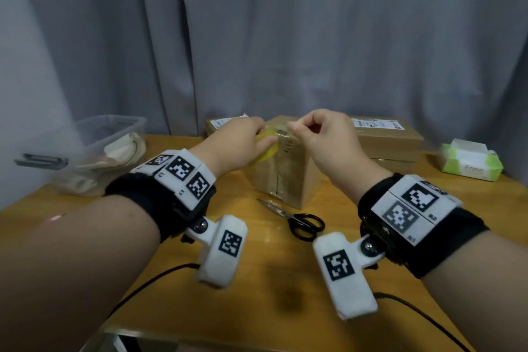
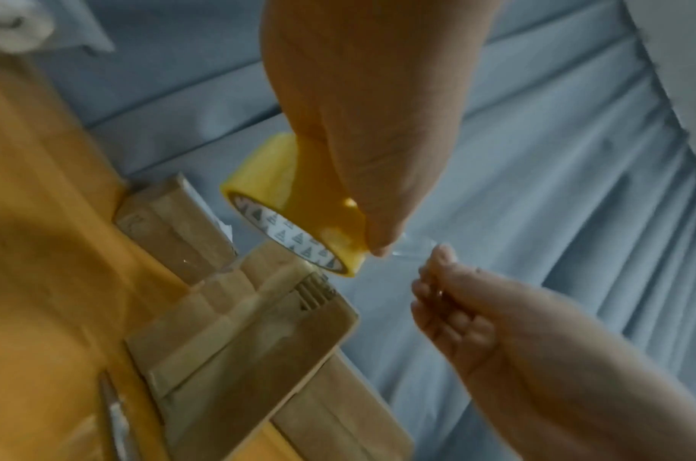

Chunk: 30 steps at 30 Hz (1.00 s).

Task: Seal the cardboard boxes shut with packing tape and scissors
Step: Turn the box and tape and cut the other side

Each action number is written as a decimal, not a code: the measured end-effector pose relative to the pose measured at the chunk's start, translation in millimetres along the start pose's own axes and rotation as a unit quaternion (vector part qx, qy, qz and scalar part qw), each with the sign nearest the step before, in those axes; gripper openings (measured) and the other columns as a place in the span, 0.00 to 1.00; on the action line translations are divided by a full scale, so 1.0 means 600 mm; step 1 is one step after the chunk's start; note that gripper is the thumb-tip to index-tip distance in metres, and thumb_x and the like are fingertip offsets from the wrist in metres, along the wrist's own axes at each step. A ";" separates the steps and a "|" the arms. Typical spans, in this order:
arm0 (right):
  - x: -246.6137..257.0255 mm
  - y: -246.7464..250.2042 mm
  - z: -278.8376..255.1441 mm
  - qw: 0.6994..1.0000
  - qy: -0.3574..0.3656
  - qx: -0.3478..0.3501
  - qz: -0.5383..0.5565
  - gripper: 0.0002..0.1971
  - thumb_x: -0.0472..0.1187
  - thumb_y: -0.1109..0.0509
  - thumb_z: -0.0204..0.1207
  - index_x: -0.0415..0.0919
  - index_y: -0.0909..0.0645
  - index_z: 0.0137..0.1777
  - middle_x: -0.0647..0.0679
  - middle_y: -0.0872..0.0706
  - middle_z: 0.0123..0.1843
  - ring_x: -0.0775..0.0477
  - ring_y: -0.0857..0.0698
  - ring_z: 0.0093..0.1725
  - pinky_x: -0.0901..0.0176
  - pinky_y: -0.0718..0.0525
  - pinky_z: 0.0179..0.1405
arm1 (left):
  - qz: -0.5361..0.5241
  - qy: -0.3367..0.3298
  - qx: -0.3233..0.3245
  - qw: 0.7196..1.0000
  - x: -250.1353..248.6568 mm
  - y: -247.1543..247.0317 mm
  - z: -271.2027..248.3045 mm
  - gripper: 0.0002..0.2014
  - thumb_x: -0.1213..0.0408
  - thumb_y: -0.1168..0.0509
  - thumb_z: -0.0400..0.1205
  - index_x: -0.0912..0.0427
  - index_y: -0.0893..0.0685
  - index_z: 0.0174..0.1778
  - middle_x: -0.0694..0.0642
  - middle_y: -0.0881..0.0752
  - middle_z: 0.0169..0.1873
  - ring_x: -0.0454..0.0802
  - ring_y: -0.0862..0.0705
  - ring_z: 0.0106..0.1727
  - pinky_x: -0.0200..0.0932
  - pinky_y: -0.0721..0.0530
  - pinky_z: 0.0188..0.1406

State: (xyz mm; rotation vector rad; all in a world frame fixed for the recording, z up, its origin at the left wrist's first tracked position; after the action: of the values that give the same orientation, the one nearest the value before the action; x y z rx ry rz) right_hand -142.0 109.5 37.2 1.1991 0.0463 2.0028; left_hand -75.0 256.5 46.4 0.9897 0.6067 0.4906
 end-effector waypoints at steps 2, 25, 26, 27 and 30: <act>-0.004 0.003 0.003 0.998 -0.018 -0.012 0.053 0.08 0.40 0.30 0.79 0.40 0.16 0.39 0.49 0.14 0.36 0.54 0.17 0.38 0.61 0.17 0.42 | -0.032 -0.023 -0.014 0.999 0.001 0.000 -0.005 0.15 0.54 0.40 0.84 0.63 0.24 0.39 0.55 0.23 0.31 0.47 0.27 0.30 0.38 0.36 0.25; 0.003 -0.026 0.001 0.997 0.069 0.020 -0.039 0.10 0.43 0.26 0.76 0.45 0.11 0.56 0.62 0.24 0.36 0.64 0.26 0.34 0.72 0.30 0.37 | -0.050 -0.005 -0.088 0.995 -0.004 0.007 -0.023 0.08 0.60 0.38 0.84 0.53 0.19 0.58 0.48 0.23 0.50 0.44 0.24 0.49 0.37 0.30 0.47; 0.005 -0.029 0.001 0.996 0.072 0.015 -0.058 0.08 0.43 0.27 0.77 0.44 0.11 0.53 0.62 0.23 0.36 0.64 0.26 0.34 0.73 0.31 0.36 | -0.036 -0.013 -0.089 0.995 -0.004 0.007 -0.023 0.08 0.60 0.39 0.84 0.52 0.19 0.58 0.48 0.24 0.50 0.44 0.24 0.49 0.37 0.30 0.47; 0.006 -0.032 0.002 0.994 0.072 0.008 -0.082 0.07 0.43 0.28 0.78 0.43 0.11 0.51 0.60 0.23 0.37 0.64 0.25 0.35 0.73 0.31 0.35 | -0.026 -0.018 -0.089 0.996 -0.003 0.007 -0.023 0.08 0.60 0.39 0.84 0.52 0.19 0.58 0.47 0.24 0.50 0.44 0.25 0.48 0.37 0.31 0.47; 0.005 -0.044 0.003 0.983 0.079 0.005 -0.165 0.09 0.45 0.29 0.79 0.41 0.11 0.50 0.49 0.22 0.48 0.51 0.21 0.47 0.61 0.25 0.45 | -0.005 -0.016 -0.084 0.996 0.006 0.004 -0.022 0.09 0.60 0.38 0.84 0.54 0.19 0.58 0.47 0.26 0.47 0.44 0.26 0.46 0.37 0.32 0.45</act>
State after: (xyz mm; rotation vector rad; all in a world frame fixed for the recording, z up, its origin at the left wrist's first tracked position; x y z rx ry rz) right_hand -125.2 129.2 30.0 0.9647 0.3153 1.7998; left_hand -81.3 267.9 42.4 0.8337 0.5327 0.5085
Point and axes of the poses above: each hand's wrist, its own z-axis towards the middle knuckle, its own y-axis out of the back of the hand, x = y × z, the point moved 2 cm from there along z, towards the middle knuckle
